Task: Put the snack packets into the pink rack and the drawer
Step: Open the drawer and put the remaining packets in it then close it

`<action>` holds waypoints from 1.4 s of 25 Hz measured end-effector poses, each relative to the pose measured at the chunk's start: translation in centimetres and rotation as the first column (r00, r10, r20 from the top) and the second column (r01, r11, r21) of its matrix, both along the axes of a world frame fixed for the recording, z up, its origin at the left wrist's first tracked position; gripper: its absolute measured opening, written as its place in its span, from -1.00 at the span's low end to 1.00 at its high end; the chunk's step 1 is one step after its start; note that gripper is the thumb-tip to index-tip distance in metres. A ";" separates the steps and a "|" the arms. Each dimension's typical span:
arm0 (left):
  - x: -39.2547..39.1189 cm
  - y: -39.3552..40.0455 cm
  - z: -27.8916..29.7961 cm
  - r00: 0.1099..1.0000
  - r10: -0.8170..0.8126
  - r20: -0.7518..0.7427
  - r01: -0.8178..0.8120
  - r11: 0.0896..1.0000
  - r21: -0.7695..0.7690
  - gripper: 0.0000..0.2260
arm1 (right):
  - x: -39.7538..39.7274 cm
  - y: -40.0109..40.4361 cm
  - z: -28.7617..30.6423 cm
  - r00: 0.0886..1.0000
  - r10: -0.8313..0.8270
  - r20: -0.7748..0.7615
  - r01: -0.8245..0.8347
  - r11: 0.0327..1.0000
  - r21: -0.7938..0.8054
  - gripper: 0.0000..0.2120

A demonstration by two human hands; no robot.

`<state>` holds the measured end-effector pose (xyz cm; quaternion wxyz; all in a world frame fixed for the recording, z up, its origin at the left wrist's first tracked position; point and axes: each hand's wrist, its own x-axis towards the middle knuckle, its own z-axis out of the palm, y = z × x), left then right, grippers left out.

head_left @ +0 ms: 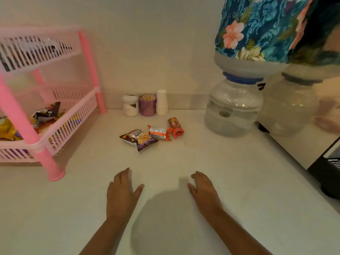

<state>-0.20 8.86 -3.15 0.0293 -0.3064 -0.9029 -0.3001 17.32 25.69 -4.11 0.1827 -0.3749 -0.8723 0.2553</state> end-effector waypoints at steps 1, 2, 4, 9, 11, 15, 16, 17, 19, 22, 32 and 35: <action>-1.5 0.8 0.0 1.000 -0.007 -0.016 0.007 1.000 -0.018 -0.35 | -1.5 0.6 0.0 1.000 -0.011 -0.002 0.011 1.000 0.006 -0.60; -3.0 1.5 -0.1 1.000 -0.013 -0.026 0.012 1.000 -0.026 -0.32 | -2.8 1.2 -0.1 1.000 -0.015 -0.001 0.015 1.000 0.017 -0.58; -6.3 3.0 -0.3 0.999 -0.033 -0.027 0.033 0.999 -0.019 -0.25 | -5.4 2.7 0.0 1.000 -0.016 0.011 0.015 0.999 0.035 -0.53; -12.4 6.7 -0.5 0.995 -0.101 -0.013 0.101 0.994 -0.040 -0.09 | -10.6 7.7 1.3 0.997 -0.053 0.047 0.048 0.992 0.117 -0.42; -13.7 7.9 -0.2 0.987 -0.158 -0.037 0.158 0.987 -0.005 -0.03 | -12.4 9.0 1.5 0.998 -0.043 0.036 0.036 0.985 0.168 -0.38; -15.4 10.2 0.0 0.965 -0.253 -0.071 0.257 0.964 0.066 -0.02 | -15.2 11.0 1.3 1.000 -0.020 0.012 0.016 0.966 0.260 -0.34; -15.7 10.7 -0.2 0.957 -0.280 -0.077 0.284 0.958 0.047 -0.03 | -15.7 11.5 1.2 1.000 -0.011 0.020 0.005 0.961 0.277 -0.34; -15.9 11.2 -0.3 0.947 -0.308 -0.091 0.311 0.950 0.019 -0.04 | -16.1 11.9 1.2 0.999 -0.004 0.038 -0.007 0.955 0.295 -0.34; -16.5 11.9 -0.8 0.932 -0.345 -0.109 0.344 0.939 -0.022 -0.07 | -16.7 12.6 1.0 0.998 0.010 0.066 -0.030 0.952 0.304 -0.34; -16.7 12.2 -1.2 0.929 -0.354 -0.108 0.350 0.935 -0.053 -0.12 | -16.9 13.2 0.9 0.998 0.036 0.042 -0.045 0.971 0.236 -0.38; -16.9 11.9 -1.7 0.898 -0.361 -0.253 0.350 0.933 -0.088 -0.39 | -15.1 11.7 1.0 0.995 -0.021 -0.095 0.035 0.989 0.142 -0.54; -15.6 11.3 -0.9 0.901 -0.352 -0.252 0.343 0.936 -0.082 -0.36 | -12.3 10.1 1.0 0.994 -0.048 -0.097 0.060 0.990 0.126 -0.51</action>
